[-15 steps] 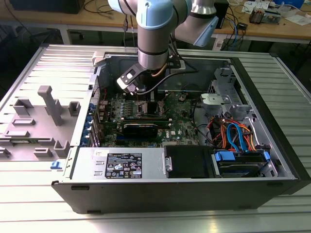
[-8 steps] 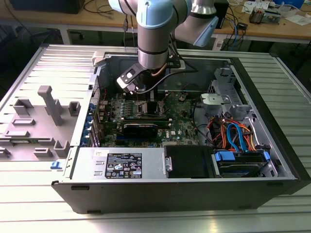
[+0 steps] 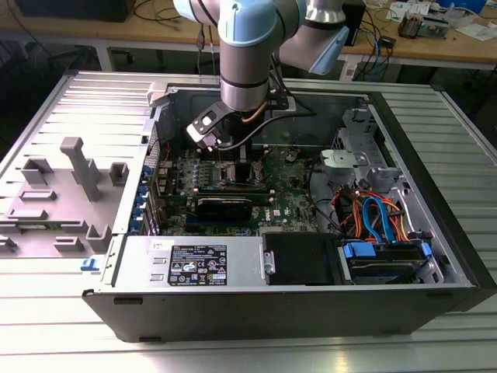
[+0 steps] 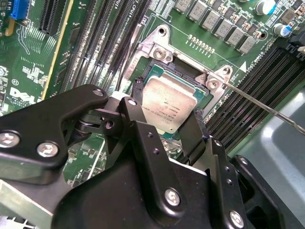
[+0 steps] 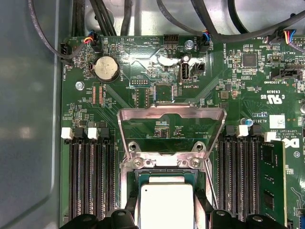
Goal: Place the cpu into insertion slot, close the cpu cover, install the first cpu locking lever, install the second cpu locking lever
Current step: 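Place the cpu into insertion slot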
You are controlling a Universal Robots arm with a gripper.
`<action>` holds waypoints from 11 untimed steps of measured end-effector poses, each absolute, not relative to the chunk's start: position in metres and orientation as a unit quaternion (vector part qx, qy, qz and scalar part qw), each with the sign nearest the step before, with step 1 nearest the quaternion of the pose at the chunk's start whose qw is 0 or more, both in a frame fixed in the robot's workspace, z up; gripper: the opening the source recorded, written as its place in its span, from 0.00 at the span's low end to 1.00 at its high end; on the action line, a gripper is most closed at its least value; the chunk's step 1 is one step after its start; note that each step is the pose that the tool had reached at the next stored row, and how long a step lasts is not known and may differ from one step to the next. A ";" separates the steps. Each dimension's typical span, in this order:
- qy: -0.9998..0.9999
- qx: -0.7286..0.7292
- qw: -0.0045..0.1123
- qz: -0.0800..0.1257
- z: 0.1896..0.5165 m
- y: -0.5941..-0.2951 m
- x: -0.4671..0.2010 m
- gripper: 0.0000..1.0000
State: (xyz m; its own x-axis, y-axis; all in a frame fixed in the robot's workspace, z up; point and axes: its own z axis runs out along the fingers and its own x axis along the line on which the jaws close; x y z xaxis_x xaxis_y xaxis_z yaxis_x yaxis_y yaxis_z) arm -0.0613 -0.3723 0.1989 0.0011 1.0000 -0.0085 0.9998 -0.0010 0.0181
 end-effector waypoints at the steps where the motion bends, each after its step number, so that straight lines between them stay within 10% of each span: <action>1: 0.707 0.707 0.009 0.003 0.199 -0.372 -0.061 0.55; 11: 0.707 0.707 0.009 0.003 0.199 -0.372 -0.061 0.55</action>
State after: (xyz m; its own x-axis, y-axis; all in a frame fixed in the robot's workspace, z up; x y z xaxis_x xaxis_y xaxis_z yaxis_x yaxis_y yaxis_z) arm -0.0612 -0.3719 0.1987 0.0012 1.0000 -0.0083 0.9998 -0.0011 0.0181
